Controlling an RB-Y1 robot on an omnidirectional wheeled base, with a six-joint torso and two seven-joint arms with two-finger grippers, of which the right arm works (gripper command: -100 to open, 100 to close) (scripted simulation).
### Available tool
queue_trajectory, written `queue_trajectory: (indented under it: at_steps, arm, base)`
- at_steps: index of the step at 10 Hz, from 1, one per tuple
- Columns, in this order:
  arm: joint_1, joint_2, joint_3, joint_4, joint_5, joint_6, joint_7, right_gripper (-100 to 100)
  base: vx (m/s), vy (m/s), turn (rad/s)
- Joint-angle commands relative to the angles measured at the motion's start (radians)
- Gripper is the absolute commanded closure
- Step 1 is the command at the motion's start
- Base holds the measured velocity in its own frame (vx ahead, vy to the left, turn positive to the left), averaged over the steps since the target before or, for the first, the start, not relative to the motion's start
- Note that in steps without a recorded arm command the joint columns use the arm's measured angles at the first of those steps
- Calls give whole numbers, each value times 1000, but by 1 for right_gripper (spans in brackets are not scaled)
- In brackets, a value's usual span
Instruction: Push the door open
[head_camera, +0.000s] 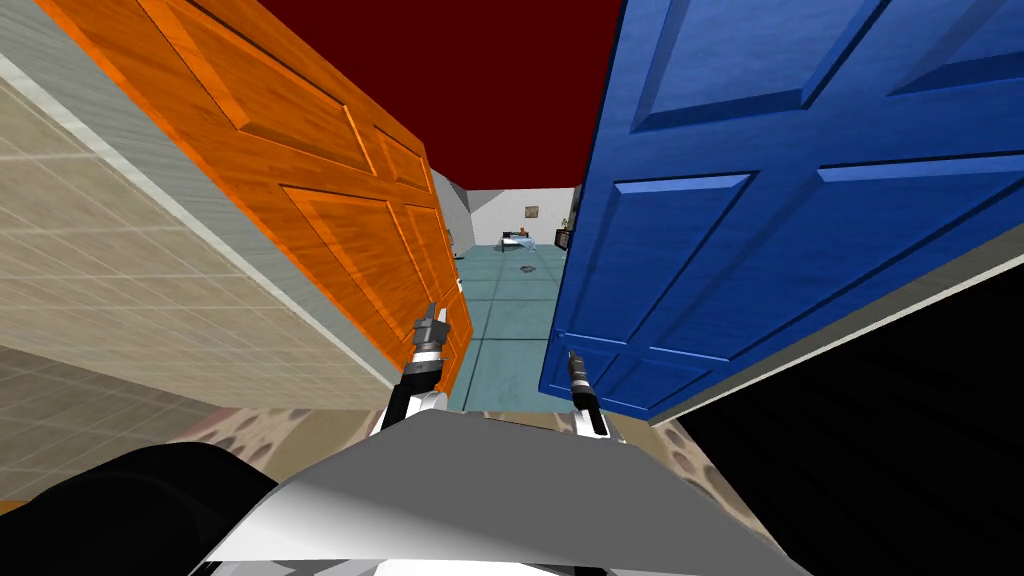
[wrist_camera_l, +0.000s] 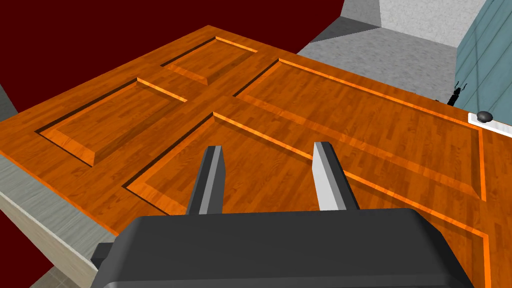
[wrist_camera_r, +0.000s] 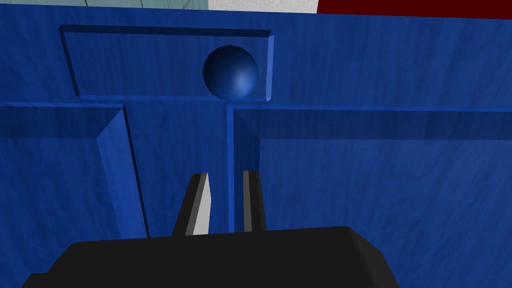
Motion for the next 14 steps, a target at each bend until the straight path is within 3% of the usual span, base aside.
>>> queue_trajectory:
  at_steps: [1, 4, 5, 6, 10, 14]
  arm:
    - [-1, 5, 1, -1, -2, 2, -3, -100]
    - [0, 34, 4, -7, -6, 7, -10, -100]
    - [1, 28, 4, -9, -5, 6, -9, -100]
    - [2, 15, 1, -8, -6, 4, -8, -100]
    - [3, 3, -5, -3, -9, -3, -5, -100]
    - [3, 10, -12, 2, -13, -13, -2, -100]
  base:
    - [-193, 84, -24]
    - [-208, 40, -33]
    - [-95, 19, -9]
    - [89, 2, 31]
    - [186, -3, 21]
    - [196, 13, 24]
